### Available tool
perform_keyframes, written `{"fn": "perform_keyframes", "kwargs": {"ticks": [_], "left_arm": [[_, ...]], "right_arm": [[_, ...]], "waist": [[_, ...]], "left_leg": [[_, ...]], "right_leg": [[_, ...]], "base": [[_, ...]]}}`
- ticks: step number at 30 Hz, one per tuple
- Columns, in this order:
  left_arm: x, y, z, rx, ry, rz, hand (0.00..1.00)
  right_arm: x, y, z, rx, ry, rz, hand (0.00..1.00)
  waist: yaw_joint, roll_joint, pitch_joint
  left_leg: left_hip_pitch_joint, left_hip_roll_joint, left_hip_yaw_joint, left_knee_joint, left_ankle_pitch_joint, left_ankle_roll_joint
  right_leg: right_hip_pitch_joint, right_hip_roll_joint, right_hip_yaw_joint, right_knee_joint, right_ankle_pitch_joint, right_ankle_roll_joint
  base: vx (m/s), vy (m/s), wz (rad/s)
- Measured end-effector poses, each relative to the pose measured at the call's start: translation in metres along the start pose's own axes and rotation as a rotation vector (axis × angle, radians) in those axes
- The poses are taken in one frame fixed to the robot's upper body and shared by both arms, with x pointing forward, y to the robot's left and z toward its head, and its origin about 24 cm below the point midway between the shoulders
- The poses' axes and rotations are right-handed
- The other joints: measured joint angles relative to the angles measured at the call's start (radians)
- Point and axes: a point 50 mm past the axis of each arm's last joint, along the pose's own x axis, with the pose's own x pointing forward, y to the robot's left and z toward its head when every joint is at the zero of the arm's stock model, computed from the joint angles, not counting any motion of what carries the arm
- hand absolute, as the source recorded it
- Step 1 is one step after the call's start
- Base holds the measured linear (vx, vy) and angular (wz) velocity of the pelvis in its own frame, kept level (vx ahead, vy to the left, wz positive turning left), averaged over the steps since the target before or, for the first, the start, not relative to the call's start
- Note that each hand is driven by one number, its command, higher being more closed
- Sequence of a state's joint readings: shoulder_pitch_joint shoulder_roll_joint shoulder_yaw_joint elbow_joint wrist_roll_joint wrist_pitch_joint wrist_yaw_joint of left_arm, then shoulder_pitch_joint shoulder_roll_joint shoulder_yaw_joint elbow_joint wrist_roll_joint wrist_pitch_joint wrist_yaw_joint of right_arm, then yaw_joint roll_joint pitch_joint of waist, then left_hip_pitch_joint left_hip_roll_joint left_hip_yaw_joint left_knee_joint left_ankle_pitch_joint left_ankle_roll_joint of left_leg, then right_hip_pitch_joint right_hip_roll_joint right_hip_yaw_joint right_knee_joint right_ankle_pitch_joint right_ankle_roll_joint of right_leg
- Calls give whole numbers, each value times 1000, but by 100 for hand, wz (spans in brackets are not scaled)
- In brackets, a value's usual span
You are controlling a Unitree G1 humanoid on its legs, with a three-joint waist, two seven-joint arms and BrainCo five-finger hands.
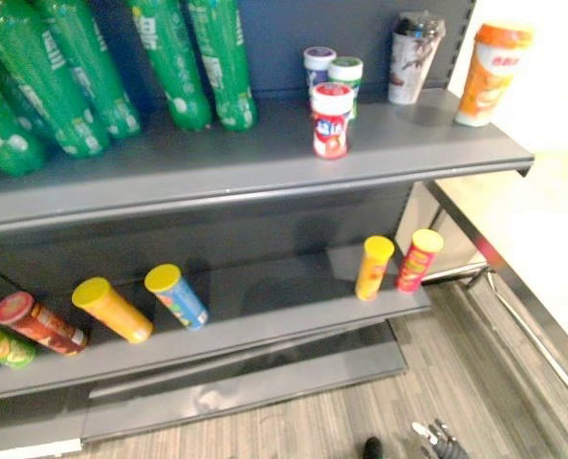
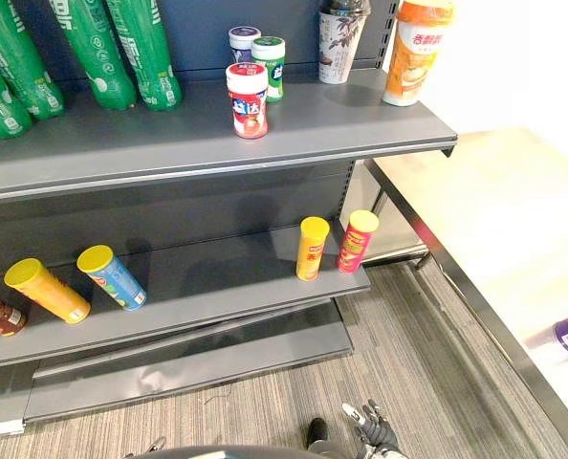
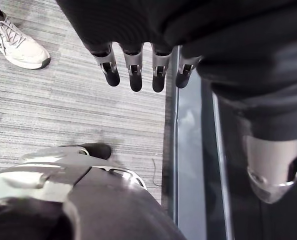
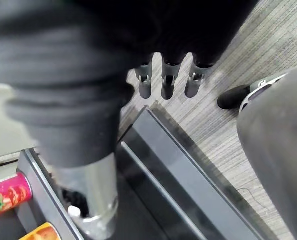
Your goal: Put the gum and the chips on the shelf.
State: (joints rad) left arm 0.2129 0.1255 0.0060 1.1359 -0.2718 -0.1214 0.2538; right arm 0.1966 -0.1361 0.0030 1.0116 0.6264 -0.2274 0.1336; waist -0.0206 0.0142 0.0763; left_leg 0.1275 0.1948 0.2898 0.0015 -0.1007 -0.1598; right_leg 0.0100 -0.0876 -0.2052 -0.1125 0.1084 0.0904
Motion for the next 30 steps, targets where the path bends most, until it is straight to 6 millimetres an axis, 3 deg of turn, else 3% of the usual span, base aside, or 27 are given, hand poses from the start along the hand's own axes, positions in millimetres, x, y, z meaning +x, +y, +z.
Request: {"fn": "perform_keyframes", "kwargs": {"ticks": [7,15,20,22,25,26,27,28,29,30], "left_arm": [[0,0,0,1,4,-5,0],[1,-6,5,1,-8,-35,0],[3,-4,10,-36,-16,-24,0],[3,-2,10,-68,-15,-13,0],[3,1,12,-120,-20,4,0],[4,4,17,-131,-37,11,0],[5,6,21,-126,-49,12,0],[5,7,22,-124,-53,13,0],[7,10,26,-132,-62,20,0],[7,8,27,-138,-54,14,0]], "right_arm": [[-4,-10,-12,32,25,-96,0],[-6,-23,-6,90,-13,-205,0],[-7,-22,-7,173,-51,-259,0],[-10,-17,-9,207,-71,-248,0],[-11,-4,-12,280,-102,-222,0],[-10,-2,-13,290,-103,-213,0],[-12,-5,-14,296,-105,-221,0],[-12,-6,-14,295,-113,-221,0],[-11,-5,-10,286,-130,-203,0],[-5,4,-1,270,-158,-161,0]], "waist": [[-2,-3,16],[-4,9,62],[-4,-10,86],[-1,-20,90],[-2,-16,97],[-2,-20,101],[1,-29,99],[1,-38,99],[2,-58,102],[3,-56,113]], "left_leg": [[30,-2,-3,2,-7,4],[-7,-7,15,165,-103,30],[-45,4,110,289,-180,50],[-55,25,167,337,-215,57],[-55,95,288,368,-225,65],[-47,126,323,369,-222,60],[-28,142,360,368,-219,56],[-17,142,379,370,-219,55],[-4,136,414,387,-217,57],[-11,145,422,416,-189,101]], "right_leg": [[33,-3,-3,5,-7,5],[-33,-41,50,182,-76,24],[-96,-52,137,201,-61,56],[-118,-63,106,197,-71,50],[-170,-95,-86,268,-116,-21],[-183,-118,-158,383,-139,-55],[-169,-150,-198,469,-143,-65],[-154,-167,-212,495,-118,-77],[-150,-166,-222,480,-107,-64],[-148,-141,-245,426,-61,-106]], "base": [[0,1,1],[-17,59,-14],[-54,103,-52],[-57,119,-88],[57,62,-110],[146,-13,-89],[203,-46,-87],[204,-82,-104],[139,-103,-123],[66,-109,-129]]}}
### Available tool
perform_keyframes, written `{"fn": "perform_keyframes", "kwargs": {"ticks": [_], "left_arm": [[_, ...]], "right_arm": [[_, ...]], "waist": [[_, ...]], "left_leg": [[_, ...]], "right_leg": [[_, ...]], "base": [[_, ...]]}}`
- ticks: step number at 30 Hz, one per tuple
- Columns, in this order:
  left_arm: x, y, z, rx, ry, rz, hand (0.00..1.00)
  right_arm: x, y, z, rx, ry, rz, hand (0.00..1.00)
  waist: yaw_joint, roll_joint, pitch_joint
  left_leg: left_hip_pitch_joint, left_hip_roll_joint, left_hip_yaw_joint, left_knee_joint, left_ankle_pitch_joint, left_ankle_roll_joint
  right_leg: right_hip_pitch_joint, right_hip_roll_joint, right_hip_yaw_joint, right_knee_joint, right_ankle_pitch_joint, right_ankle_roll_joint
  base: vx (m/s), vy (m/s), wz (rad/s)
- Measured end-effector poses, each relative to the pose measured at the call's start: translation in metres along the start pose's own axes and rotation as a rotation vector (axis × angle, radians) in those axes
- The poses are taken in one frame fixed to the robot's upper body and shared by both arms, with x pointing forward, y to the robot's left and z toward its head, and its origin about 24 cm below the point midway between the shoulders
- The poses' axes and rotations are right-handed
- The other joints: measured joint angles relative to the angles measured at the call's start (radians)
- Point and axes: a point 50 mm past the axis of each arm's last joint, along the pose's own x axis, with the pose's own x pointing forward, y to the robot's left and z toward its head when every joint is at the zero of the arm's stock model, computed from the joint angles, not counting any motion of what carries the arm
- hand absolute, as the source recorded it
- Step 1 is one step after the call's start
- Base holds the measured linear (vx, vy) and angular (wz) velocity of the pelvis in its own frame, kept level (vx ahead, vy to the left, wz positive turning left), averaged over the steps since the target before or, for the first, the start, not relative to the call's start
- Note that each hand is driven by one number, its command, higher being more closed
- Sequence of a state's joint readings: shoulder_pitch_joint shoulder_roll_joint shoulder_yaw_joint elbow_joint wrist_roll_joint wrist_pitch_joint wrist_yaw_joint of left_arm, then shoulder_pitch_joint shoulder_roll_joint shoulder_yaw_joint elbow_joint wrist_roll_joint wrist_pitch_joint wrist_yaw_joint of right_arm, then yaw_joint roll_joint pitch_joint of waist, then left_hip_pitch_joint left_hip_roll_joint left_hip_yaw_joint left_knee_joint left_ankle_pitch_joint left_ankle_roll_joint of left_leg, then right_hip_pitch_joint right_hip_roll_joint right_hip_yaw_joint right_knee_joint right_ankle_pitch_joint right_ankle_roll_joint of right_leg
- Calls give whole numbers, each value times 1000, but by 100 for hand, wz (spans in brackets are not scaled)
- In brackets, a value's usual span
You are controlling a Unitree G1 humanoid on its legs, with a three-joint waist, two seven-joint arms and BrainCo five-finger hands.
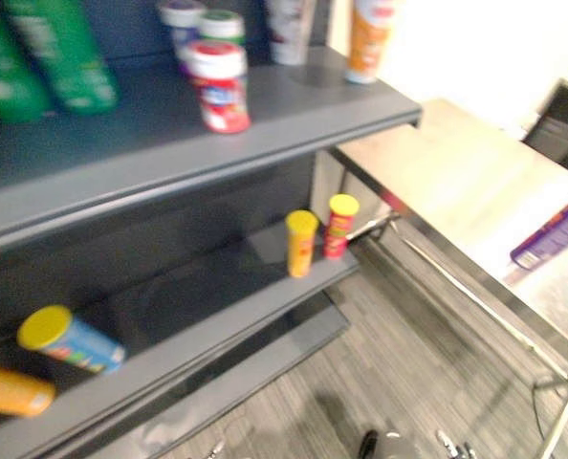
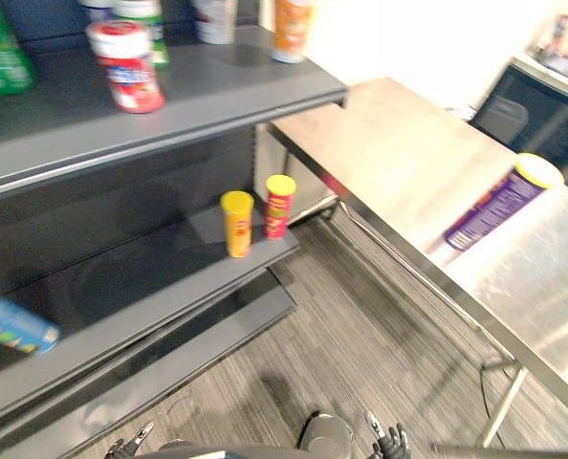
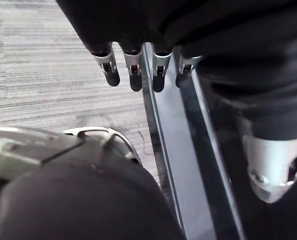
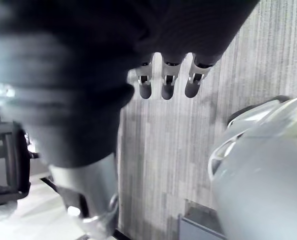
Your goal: Put the gum and the chips on the shelf.
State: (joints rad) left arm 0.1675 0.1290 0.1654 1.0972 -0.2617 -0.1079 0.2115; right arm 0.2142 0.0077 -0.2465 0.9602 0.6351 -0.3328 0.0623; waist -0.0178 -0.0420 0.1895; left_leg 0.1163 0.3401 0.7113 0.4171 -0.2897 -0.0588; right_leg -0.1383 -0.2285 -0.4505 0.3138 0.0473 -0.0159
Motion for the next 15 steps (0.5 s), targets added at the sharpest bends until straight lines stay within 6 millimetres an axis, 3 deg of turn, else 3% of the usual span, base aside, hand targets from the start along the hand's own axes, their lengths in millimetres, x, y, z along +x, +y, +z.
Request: {"fn": "perform_keyframes", "kwargs": {"ticks": [1,2,3,4,5,6,8,10,15], "left_arm": [[1,0,2,2,-3,-1,0],[0,-3,1,0,1,-5,0],[-2,-11,-1,-6,4,-24,0],[-1,-11,2,-6,-4,-23,0],[0,-9,7,14,-20,-16,0],[1,-6,9,14,-25,-9,0],[0,-6,5,15,-16,-4,0],[-1,-5,1,18,-2,0,0],[-1,-9,1,46,-3,-16,0]], "right_arm": [[2,7,2,-9,-10,30,0],[9,14,13,-28,-37,60,0],[13,17,22,-32,-68,76,0],[13,19,21,-29,-66,80,0],[12,23,17,-22,-53,97,0],[12,32,14,-18,-48,127,0],[13,37,16,-35,-53,163,0],[14,42,16,-52,-45,187,0],[15,30,18,-89,-20,138,0]], "waist": [[0,-5,5],[13,11,5],[7,42,8],[0,37,9],[-1,19,6],[14,5,7],[25,6,7],[22,9,6],[2,13,6]], "left_leg": [[-23,0,-2,32,12,27],[-37,-60,-32,-105,46,45],[-18,-62,1,-178,89,17],[-15,-70,12,-185,88,17],[-13,-74,37,-178,88,16],[-6,-63,74,-170,96,3],[20,-48,118,-184,105,-11],[50,-37,167,-208,126,-45],[43,-42,173,-231,144,-74]], "right_leg": [[-1,4,3,-40,37,-15],[17,38,44,-180,126,-18],[-1,19,0,-44,30,-25],[-9,-15,-12,37,-28,-19],[12,-63,-36,79,-43,-1],[24,-43,-48,41,-36,28],[42,-9,-70,-18,-31,33],[58,31,-100,-83,-32,34],[60,52,-121,-138,-72,52]], "base": [[-32,-73,-136],[-82,-29,-119],[-31,0,-95],[53,-25,-49],[89,-101,-43],[26,-120,-73],[-14,-126,-79],[-29,-166,-71],[-143,-156,-17]]}}
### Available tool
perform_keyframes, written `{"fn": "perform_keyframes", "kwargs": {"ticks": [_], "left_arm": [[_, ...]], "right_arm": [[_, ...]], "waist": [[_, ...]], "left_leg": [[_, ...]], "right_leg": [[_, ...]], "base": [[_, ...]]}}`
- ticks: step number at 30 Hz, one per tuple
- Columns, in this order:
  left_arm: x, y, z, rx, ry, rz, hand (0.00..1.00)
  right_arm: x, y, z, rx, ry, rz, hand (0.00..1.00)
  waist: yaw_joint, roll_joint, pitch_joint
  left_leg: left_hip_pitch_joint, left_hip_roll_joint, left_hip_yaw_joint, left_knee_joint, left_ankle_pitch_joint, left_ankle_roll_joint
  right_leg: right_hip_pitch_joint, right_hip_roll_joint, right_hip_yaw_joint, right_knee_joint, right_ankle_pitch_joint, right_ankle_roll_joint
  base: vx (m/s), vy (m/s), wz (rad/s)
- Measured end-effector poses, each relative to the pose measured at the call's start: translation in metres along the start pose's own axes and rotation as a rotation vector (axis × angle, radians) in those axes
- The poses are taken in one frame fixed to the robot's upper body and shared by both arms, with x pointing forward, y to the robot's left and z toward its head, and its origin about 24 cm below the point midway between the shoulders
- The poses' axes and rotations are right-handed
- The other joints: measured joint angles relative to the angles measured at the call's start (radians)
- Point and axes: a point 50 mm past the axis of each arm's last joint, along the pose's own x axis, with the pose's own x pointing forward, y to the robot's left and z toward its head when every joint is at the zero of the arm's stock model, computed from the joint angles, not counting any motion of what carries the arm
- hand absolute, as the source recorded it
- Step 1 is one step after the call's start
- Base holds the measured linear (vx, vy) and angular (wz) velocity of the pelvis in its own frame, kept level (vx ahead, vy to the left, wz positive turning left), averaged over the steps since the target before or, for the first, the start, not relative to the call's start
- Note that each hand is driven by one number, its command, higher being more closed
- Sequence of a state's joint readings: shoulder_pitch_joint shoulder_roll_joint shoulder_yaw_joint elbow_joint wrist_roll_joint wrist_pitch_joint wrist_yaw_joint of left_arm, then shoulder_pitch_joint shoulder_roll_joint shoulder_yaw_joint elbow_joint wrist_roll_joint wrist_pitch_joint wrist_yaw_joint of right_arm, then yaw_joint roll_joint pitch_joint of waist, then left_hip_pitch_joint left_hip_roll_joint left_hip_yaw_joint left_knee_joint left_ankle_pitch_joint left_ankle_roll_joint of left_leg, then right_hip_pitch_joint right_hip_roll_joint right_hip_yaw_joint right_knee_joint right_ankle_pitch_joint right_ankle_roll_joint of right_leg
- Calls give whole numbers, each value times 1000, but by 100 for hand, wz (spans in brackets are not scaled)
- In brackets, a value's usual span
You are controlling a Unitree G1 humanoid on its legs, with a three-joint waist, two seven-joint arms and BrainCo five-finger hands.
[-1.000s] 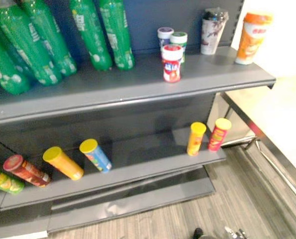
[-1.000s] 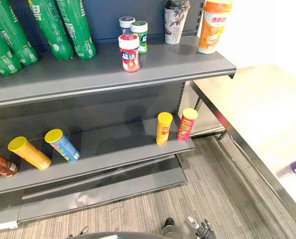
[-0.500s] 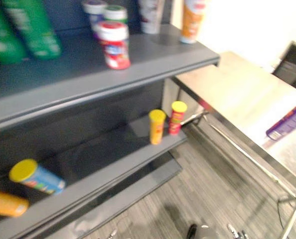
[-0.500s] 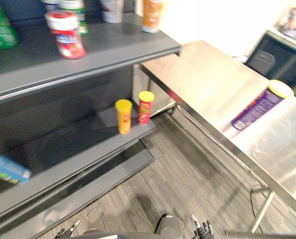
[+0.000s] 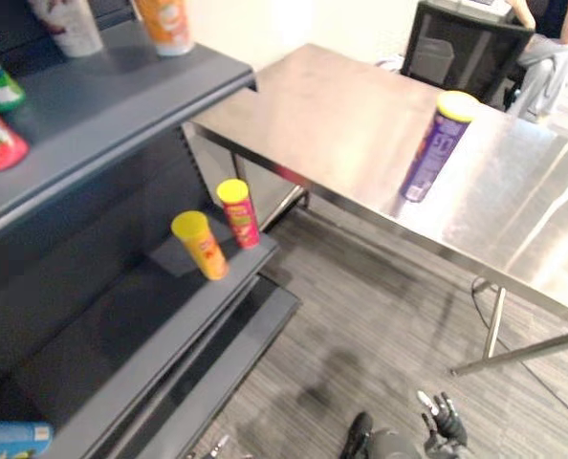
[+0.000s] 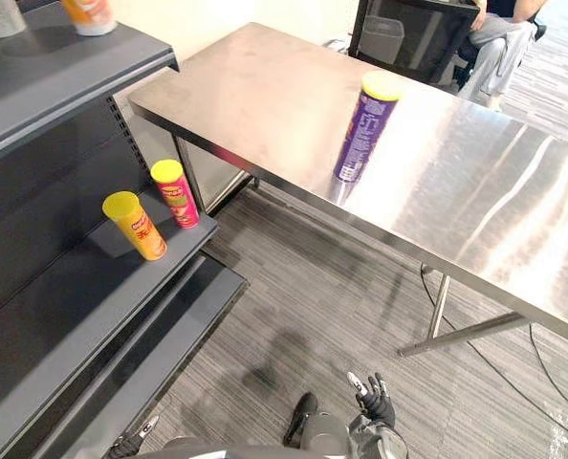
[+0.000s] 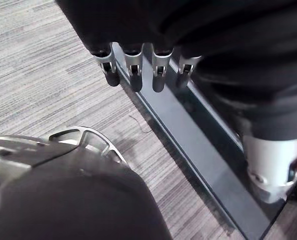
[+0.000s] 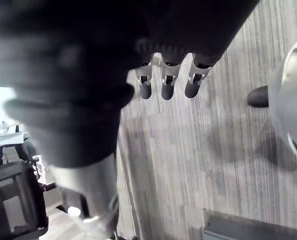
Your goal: Put the gum and the chips on the shelf.
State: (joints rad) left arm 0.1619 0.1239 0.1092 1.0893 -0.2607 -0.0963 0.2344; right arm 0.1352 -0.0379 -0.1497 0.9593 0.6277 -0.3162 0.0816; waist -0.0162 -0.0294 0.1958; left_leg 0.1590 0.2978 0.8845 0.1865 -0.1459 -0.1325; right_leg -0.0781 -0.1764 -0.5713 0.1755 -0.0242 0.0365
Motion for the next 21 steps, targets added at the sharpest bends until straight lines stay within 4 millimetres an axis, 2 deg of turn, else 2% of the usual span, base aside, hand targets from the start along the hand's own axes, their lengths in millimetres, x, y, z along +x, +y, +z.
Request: {"fn": "perform_keyframes", "kwargs": {"ticks": [4,13,17,21], "left_arm": [[0,-1,-1,19,3,-8,0],[-1,-2,-5,51,11,-17,0],[-1,-3,-4,72,2,-26,0],[-1,-3,-5,82,3,-30,0]], "right_arm": [[-2,-7,-2,1,9,-33,0],[-7,-25,-2,54,-5,-147,0],[-13,-37,-8,77,7,-203,0],[-12,-37,-5,99,-19,-212,0]], "waist": [[-8,2,-1],[-13,2,-6],[-16,3,-8],[-38,8,-11]], "left_leg": [[1,-11,-30,-25,15,-6],[-35,-68,-50,-46,17,1],[-34,-95,-54,-56,25,24],[-33,-128,-49,-81,35,37]], "right_leg": [[13,-11,-29,5,-16,-2],[-39,-81,-46,49,-23,6],[-54,-118,-45,92,-19,3],[-79,-156,-44,142,-23,4]], "base": [[-166,-40,20],[-133,34,5],[-10,57,5],[1,41,4]]}}
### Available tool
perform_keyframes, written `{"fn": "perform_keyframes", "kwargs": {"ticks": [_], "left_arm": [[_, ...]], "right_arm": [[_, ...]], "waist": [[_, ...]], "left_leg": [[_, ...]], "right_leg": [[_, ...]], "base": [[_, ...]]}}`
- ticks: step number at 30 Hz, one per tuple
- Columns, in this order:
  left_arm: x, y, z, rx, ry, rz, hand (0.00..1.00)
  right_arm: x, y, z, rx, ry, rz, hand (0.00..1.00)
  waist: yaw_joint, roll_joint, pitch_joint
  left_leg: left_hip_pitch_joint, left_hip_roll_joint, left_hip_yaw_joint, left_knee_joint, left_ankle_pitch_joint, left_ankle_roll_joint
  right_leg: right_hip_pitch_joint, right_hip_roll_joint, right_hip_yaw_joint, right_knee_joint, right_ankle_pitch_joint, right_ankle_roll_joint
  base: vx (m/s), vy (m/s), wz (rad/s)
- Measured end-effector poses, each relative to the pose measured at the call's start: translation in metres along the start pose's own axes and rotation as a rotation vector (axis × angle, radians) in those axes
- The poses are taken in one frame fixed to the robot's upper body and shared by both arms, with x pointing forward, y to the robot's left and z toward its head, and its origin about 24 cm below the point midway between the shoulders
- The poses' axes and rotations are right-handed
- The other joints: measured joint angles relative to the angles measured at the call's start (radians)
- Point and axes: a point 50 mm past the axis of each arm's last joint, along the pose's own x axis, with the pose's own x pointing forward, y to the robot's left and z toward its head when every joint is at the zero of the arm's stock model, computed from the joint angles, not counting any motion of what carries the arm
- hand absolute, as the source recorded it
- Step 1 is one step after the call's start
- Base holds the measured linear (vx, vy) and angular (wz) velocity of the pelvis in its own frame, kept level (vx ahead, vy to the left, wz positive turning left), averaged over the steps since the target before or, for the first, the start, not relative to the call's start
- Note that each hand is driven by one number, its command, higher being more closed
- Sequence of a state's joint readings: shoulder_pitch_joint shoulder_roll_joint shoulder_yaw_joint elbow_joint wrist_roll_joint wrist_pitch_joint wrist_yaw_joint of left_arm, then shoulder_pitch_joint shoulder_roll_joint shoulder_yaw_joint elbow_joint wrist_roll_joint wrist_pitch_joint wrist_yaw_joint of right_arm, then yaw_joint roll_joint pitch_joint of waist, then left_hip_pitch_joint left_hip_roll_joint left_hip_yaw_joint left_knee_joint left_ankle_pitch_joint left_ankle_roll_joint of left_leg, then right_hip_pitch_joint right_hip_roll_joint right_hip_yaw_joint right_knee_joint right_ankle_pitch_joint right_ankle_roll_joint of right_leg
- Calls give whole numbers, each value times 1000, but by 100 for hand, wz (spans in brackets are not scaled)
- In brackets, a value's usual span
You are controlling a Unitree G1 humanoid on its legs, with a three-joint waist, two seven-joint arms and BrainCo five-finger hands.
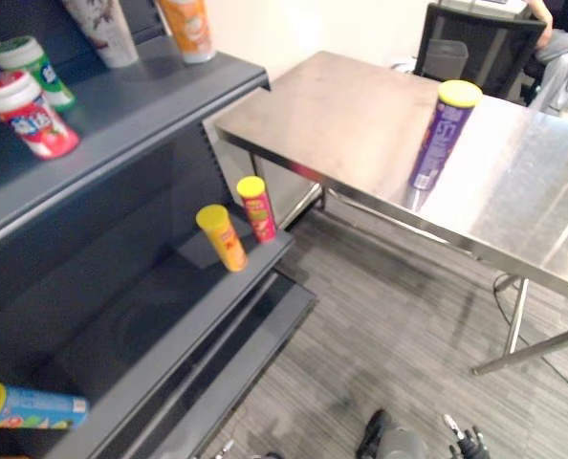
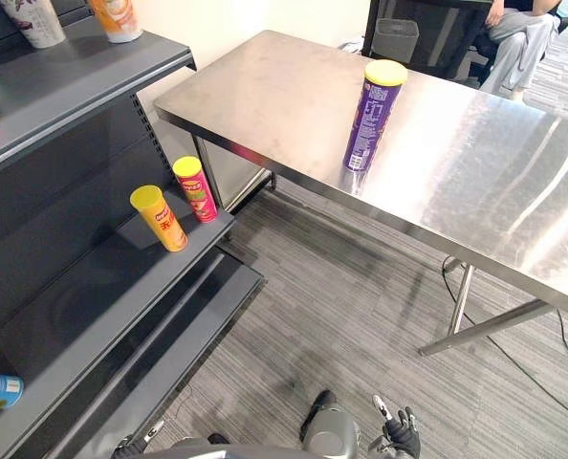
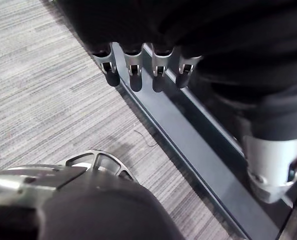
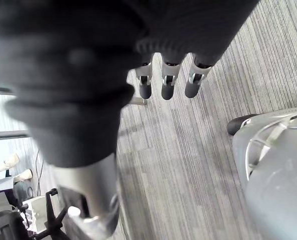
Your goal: Put the gum and the chips on the shelf.
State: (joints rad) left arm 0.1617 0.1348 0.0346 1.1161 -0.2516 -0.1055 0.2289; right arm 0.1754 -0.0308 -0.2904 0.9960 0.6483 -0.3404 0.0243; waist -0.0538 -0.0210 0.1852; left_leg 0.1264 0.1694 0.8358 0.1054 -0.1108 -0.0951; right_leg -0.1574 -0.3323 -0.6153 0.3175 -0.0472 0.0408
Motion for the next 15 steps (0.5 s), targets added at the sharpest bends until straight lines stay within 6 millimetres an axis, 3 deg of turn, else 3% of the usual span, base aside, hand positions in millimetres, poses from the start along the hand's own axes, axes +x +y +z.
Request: {"fn": "perform_keyframes", "kwargs": {"ticks": [5,8,10,11,12,15], "left_arm": [[2,0,7,-2,-17,-8,0],[2,-4,16,-90,-41,-14,0],[3,-9,26,-175,-68,-32,0],[1,-15,27,-236,-73,-40,0],[-1,-23,29,-276,-82,-58,0],[-5,-41,42,-323,-140,-112,0]], "right_arm": [[-1,-5,1,58,-10,-48,0],[-1,-1,6,76,-39,-41,0],[-1,4,8,97,-53,-31,0],[1,9,12,89,-70,-5,0],[3,18,19,79,-96,28,0],[7,20,27,60,-113,38,0]], "waist": [[-25,-3,0],[-28,1,2],[-26,-2,1],[-17,-4,1],[-6,-2,-2],[-6,25,-16]], "left_leg": [[3,-7,10,-4,-6,-9],[11,46,51,85,-30,-36],[-5,105,11,231,-35,-21],[-40,145,-89,339,-27,37],[-75,166,-199,401,-34,40],[-115,169,-339,379,-51,6]], "right_leg": [[-46,-46,15,116,-73,-9],[-90,-41,61,213,-152,-26],[-115,-6,114,252,-196,-42],[-123,32,177,254,-218,-55],[-144,81,237,248,-229,-53],[-132,156,300,208,-230,-53]], "base": [[0,-25,-2],[67,-143,-42],[144,-307,-82],[142,-294,-150],[142,-294,-168],[193,-116,-114]]}}
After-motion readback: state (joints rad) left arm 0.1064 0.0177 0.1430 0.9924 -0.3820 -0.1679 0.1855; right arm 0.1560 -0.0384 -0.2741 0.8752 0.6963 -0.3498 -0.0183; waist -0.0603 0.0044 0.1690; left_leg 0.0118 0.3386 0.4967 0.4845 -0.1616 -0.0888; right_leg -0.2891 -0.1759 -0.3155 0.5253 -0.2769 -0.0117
